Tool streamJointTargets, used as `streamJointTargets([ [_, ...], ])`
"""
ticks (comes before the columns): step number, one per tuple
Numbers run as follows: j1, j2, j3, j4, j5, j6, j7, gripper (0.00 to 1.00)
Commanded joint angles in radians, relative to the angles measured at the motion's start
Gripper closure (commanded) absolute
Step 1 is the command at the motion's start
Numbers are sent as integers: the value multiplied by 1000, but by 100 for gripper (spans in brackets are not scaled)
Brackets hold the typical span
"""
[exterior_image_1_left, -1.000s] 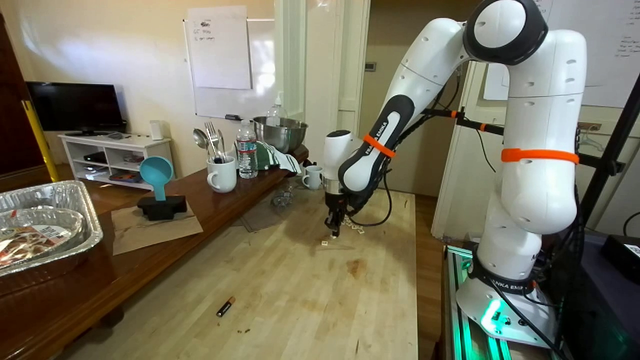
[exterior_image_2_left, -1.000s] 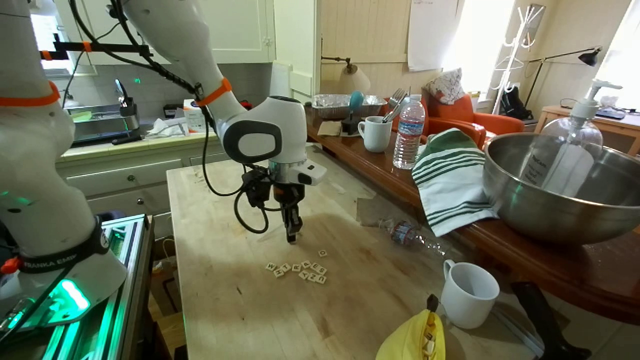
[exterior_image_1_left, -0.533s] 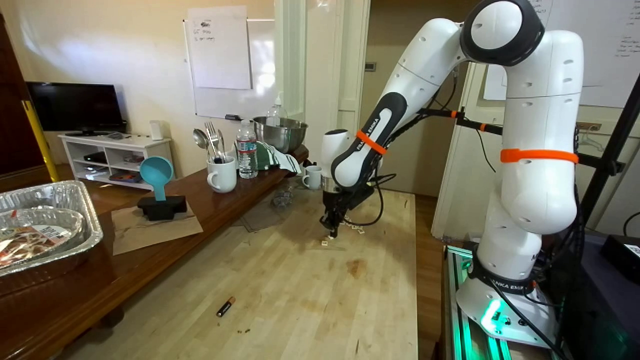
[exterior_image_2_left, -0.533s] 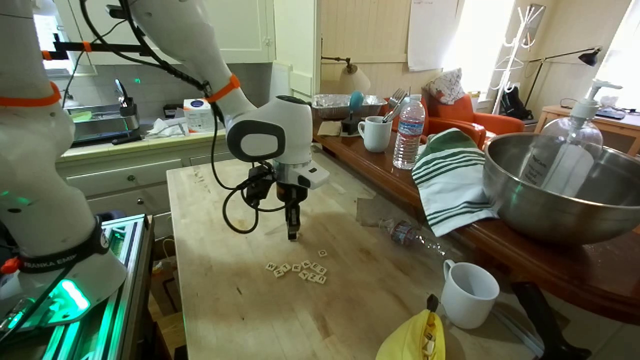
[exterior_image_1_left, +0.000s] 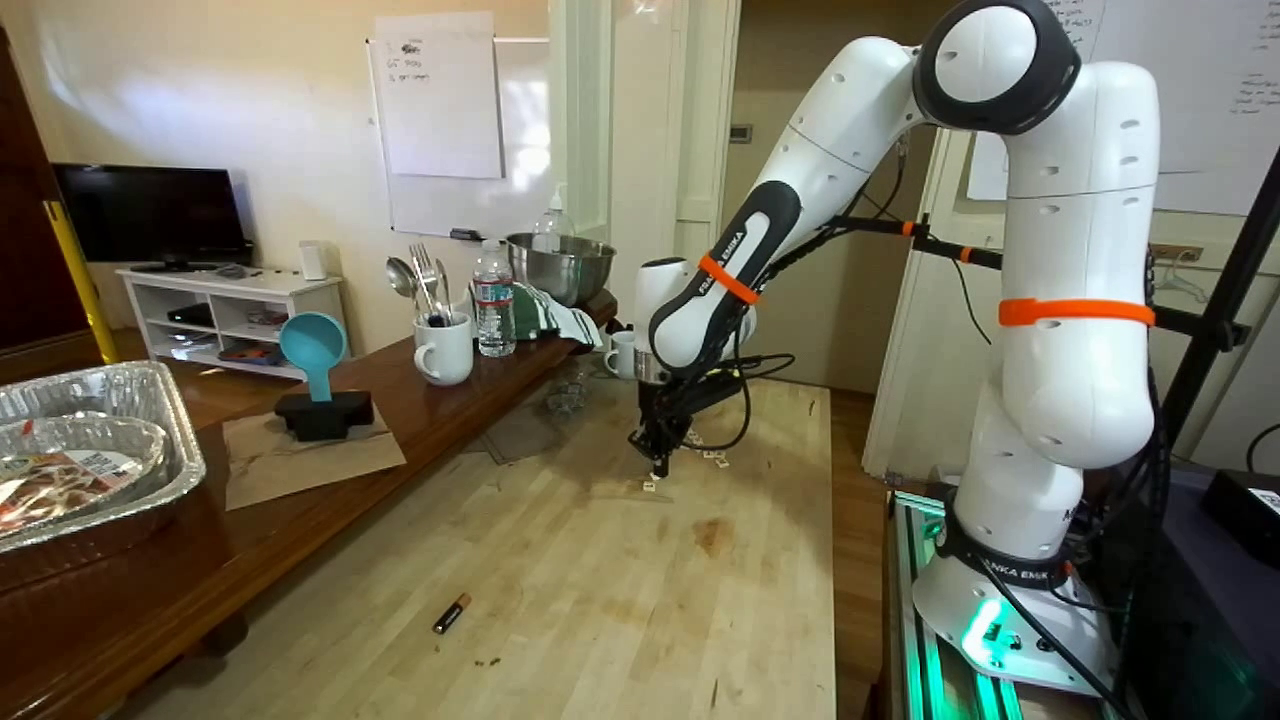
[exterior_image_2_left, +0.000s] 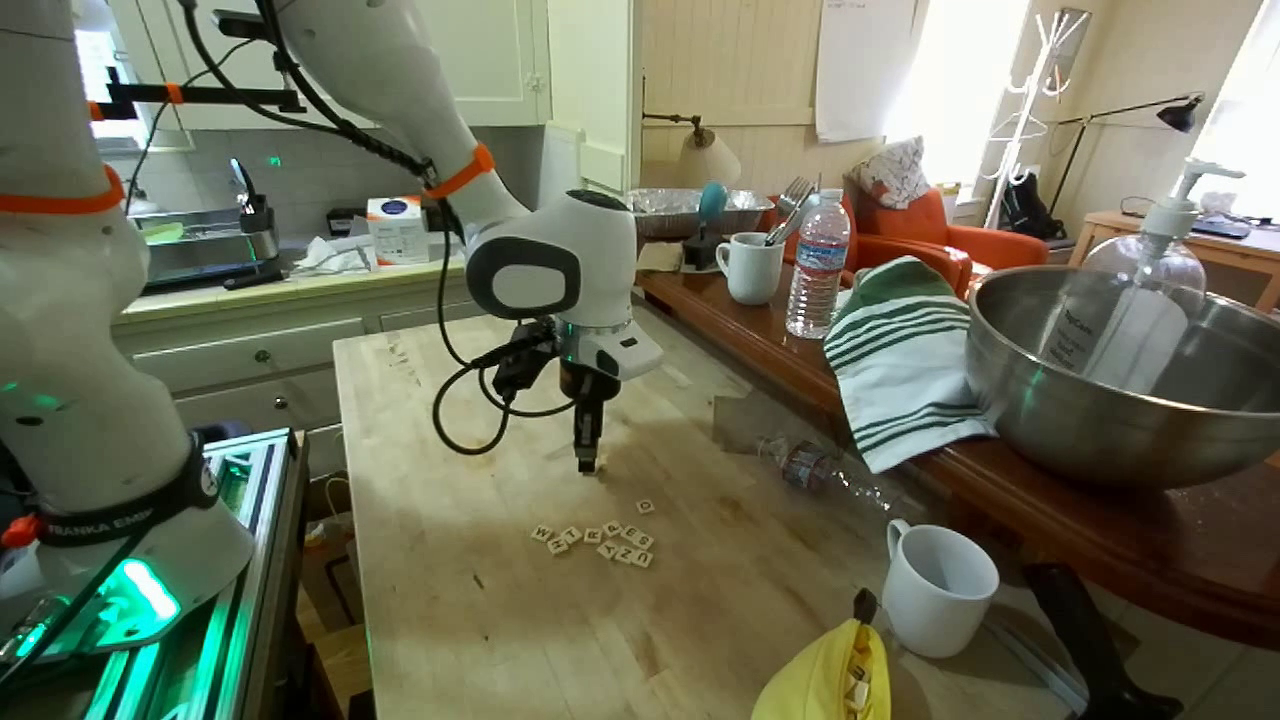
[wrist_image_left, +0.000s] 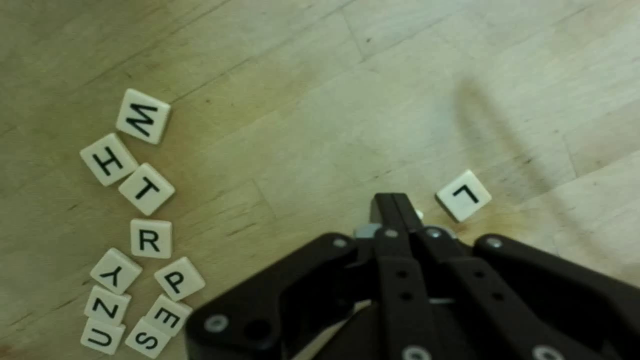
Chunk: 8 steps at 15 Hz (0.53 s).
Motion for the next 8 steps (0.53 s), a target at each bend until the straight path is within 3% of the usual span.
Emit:
streamJointTargets([
  [1,19,66,6,34,35,-16,69,100],
  [8,16,36,7,31,67,-37,88,100],
])
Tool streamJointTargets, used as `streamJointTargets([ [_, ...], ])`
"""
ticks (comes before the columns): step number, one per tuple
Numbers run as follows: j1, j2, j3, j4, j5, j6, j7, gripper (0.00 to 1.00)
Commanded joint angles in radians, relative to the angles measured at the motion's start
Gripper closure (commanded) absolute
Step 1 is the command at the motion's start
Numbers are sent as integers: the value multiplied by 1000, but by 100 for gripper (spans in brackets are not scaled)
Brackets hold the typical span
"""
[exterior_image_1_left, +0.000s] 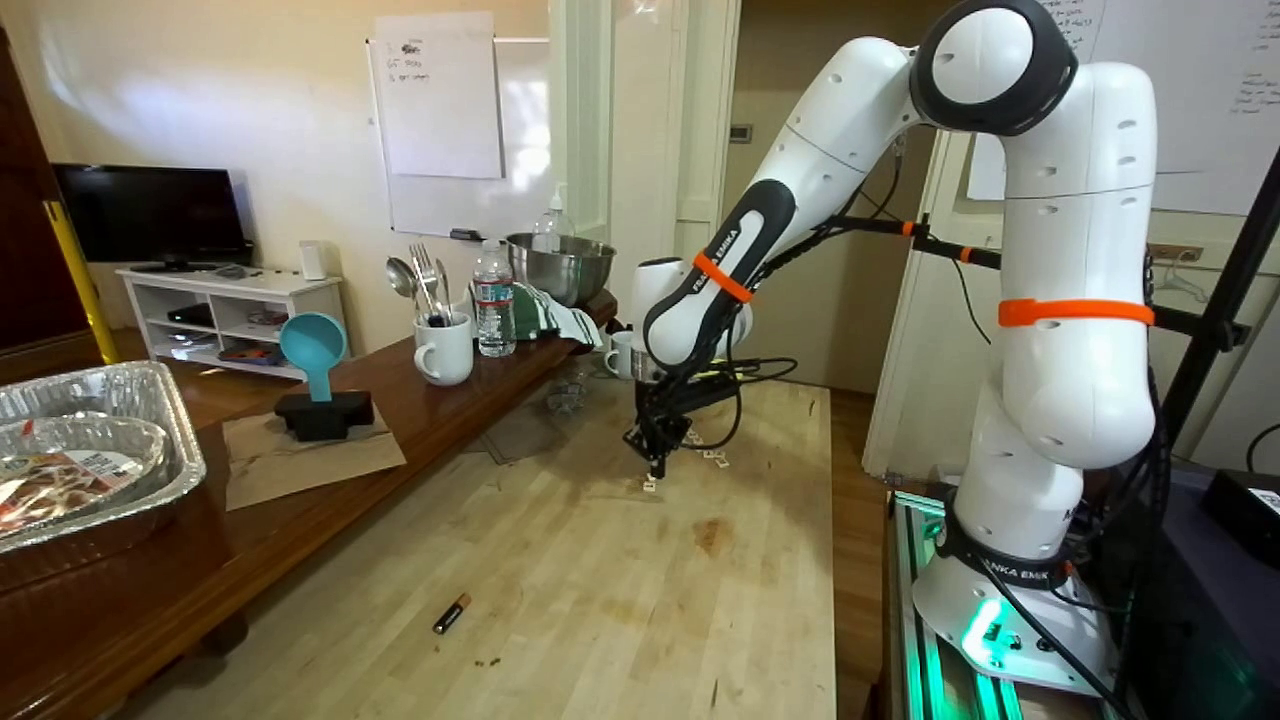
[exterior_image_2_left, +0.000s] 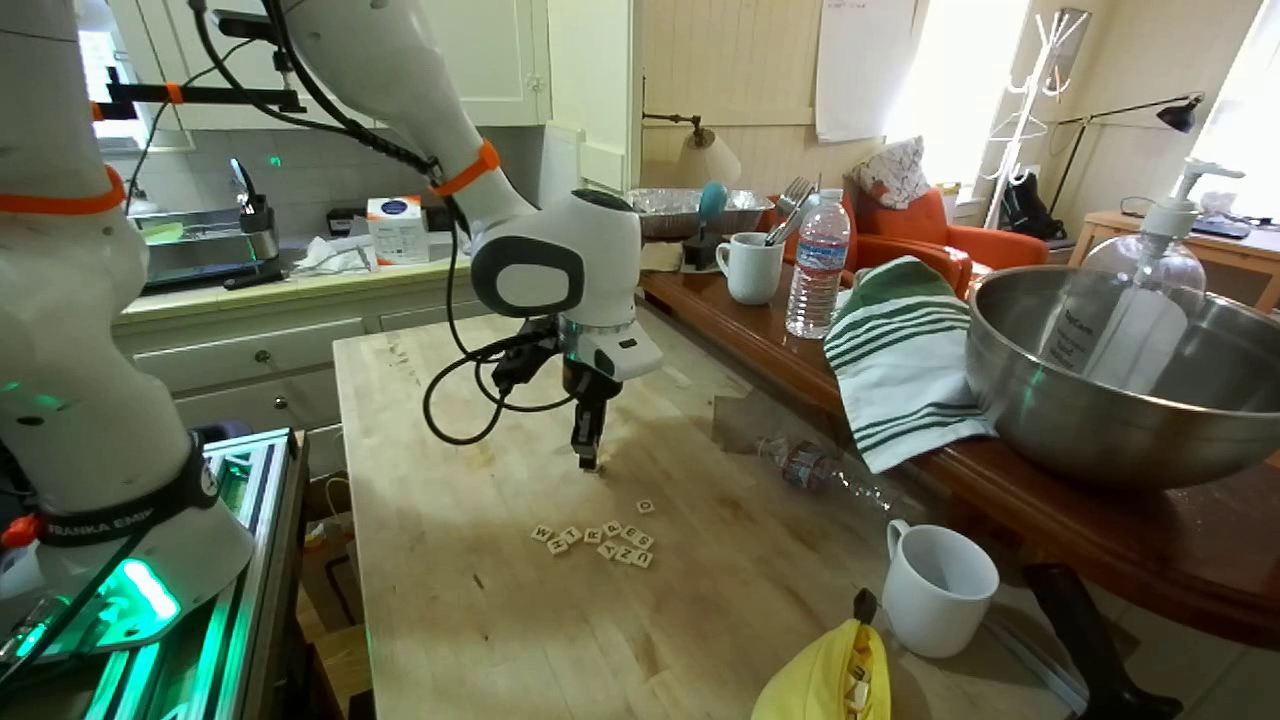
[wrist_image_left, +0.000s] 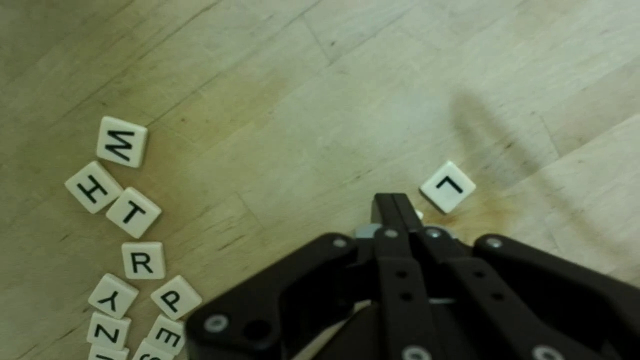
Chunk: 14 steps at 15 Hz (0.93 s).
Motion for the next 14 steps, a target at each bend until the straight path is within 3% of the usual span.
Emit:
streamJointTargets([
  [1,9,17,7,9,32,-22,6,100],
  [10,16,-43,-4,-28,-18,32,2,100],
  [14,7,-42,-10,-30,-79,44,-105,100],
])
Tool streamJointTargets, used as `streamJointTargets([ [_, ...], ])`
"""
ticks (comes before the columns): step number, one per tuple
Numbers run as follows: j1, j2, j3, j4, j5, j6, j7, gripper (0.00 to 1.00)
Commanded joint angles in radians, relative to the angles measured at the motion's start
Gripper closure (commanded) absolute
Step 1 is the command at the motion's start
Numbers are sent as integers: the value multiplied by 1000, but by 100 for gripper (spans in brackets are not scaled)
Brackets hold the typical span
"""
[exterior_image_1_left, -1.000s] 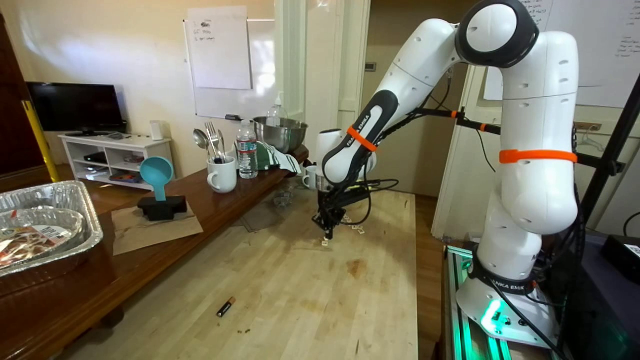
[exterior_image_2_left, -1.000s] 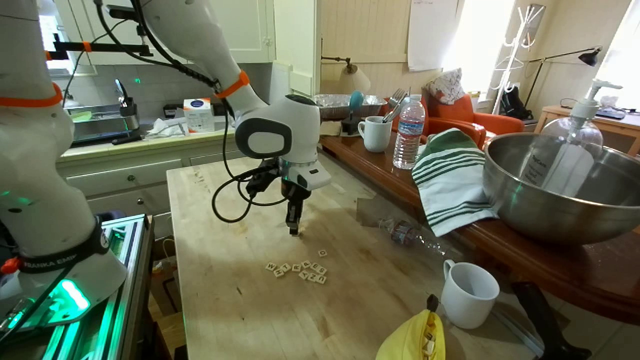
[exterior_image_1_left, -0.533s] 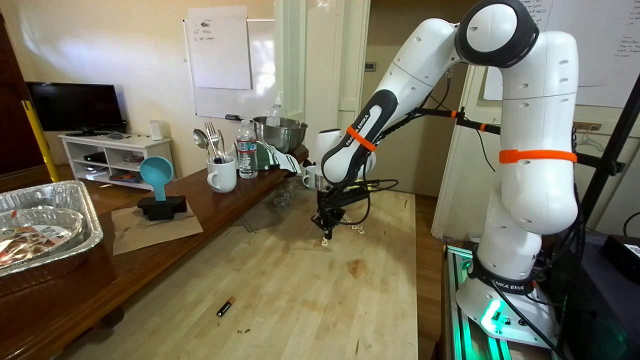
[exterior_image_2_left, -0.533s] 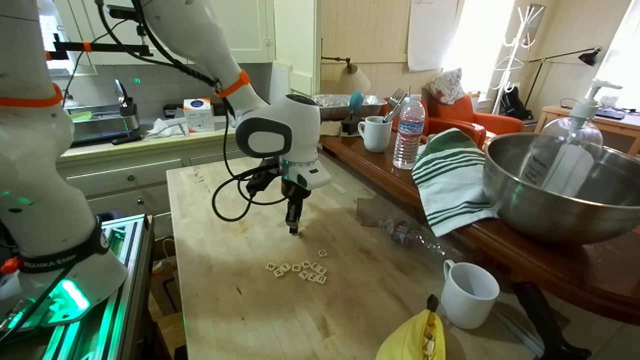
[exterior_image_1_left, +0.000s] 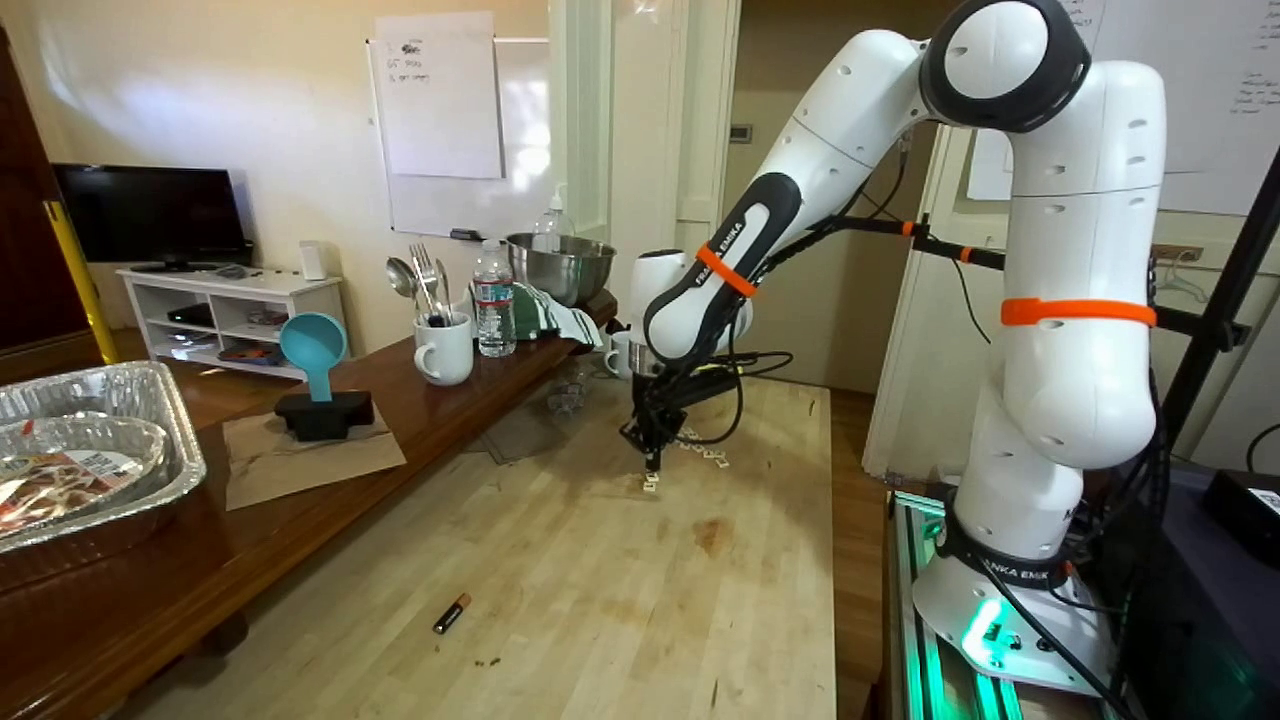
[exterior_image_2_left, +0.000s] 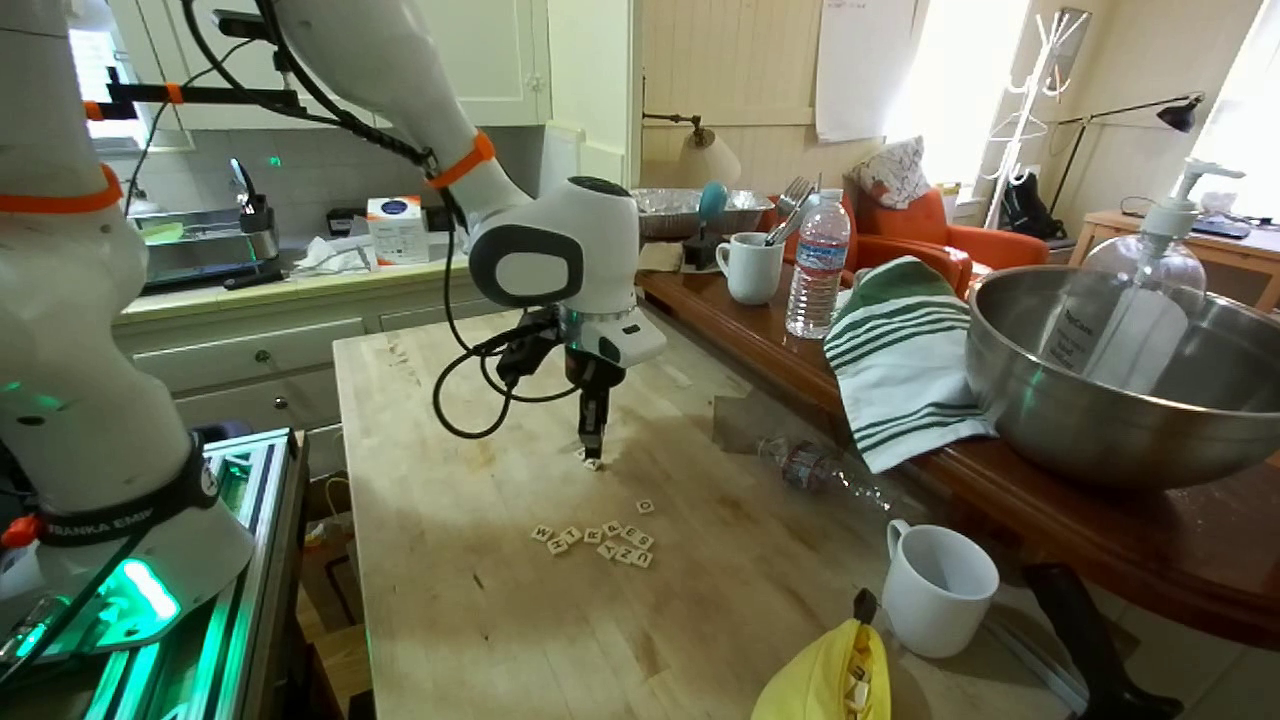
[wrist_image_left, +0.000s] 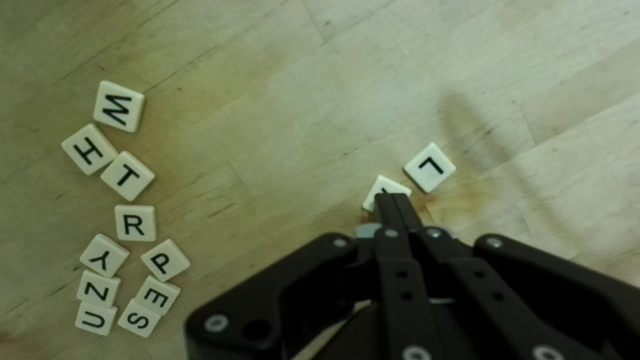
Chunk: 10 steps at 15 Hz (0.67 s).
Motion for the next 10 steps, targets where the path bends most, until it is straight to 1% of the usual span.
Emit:
streamJointTargets([
  [1,0,-14,-13,-28,-92,37,-89,100],
  [3,2,-7,-23,-34,-175,67,-128,100],
  [6,-1,1,-30,-48,-258,142,-184,100],
  [8,-6,4,-25,-64,-262,196,-227,100],
  [10,-14,6,-11,-76,-228,223,-287,100],
])
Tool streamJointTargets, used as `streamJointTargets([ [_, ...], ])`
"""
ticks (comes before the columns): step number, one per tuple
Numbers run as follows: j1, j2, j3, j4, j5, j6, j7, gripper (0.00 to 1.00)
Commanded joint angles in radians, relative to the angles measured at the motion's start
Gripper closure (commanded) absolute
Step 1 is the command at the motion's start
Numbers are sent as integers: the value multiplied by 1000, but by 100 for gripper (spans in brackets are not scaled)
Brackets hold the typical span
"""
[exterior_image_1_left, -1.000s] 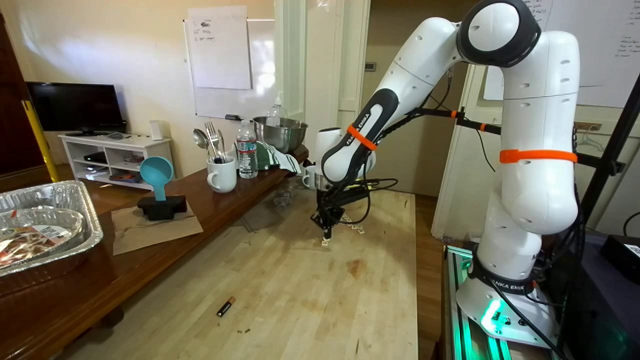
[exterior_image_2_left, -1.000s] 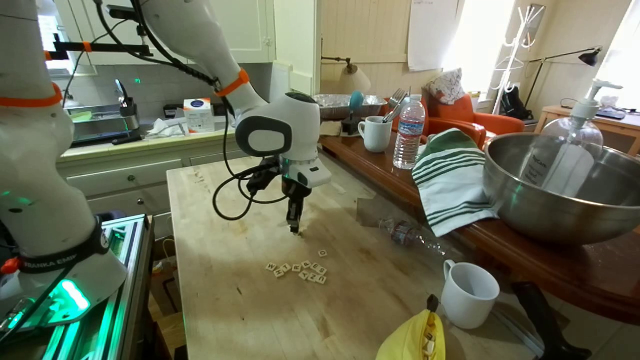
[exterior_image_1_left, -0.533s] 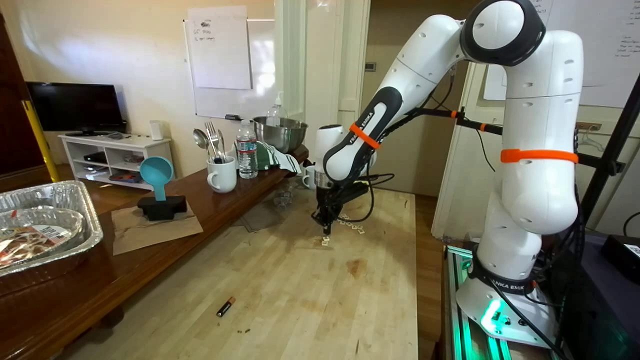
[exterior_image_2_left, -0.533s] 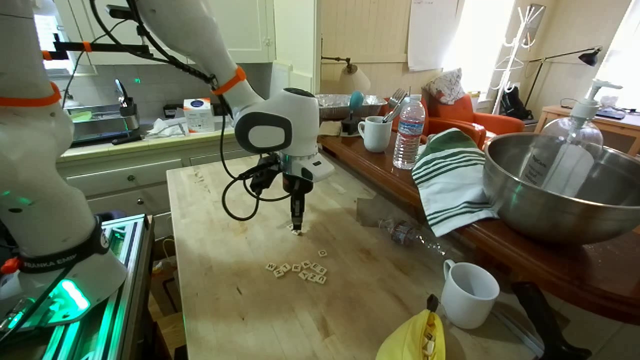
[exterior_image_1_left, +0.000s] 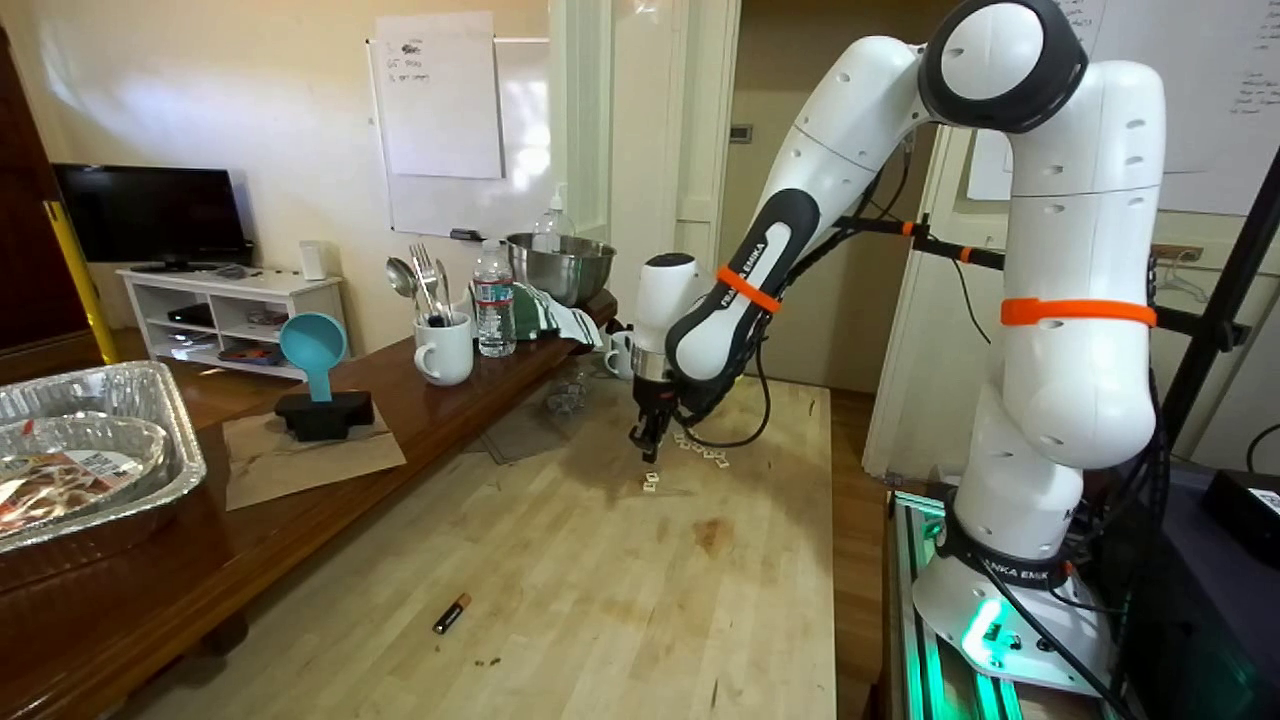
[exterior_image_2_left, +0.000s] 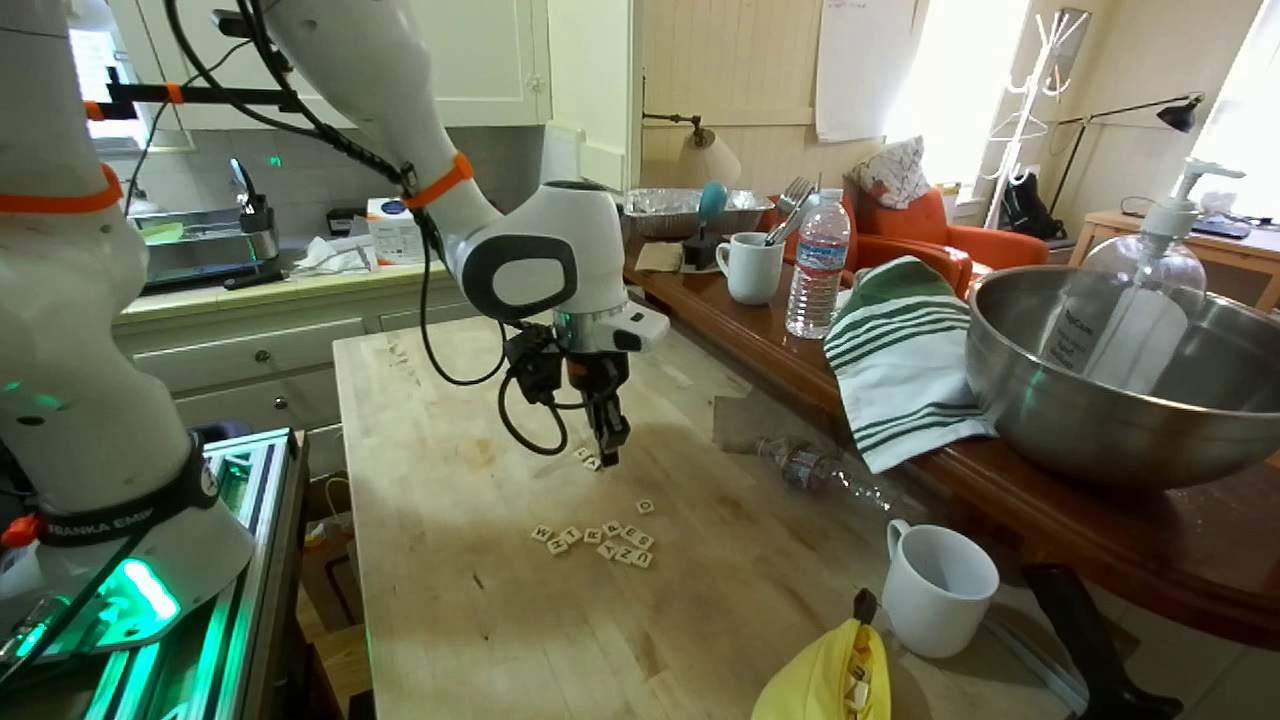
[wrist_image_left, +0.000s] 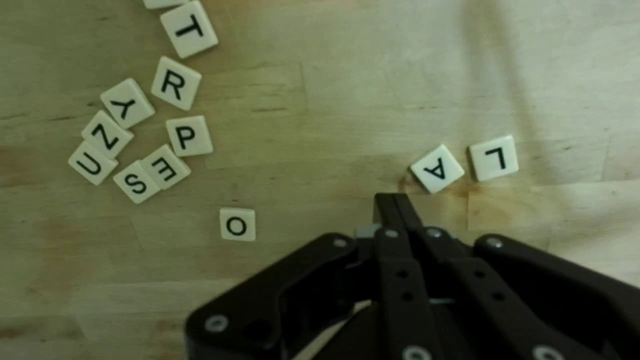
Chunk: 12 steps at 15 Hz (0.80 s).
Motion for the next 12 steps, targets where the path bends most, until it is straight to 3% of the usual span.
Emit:
streamJointTargets([
  [1,-16,4,17,-35,24,63,-102,100],
  [12,-24,20,37,-43,51,74,-202,100],
])
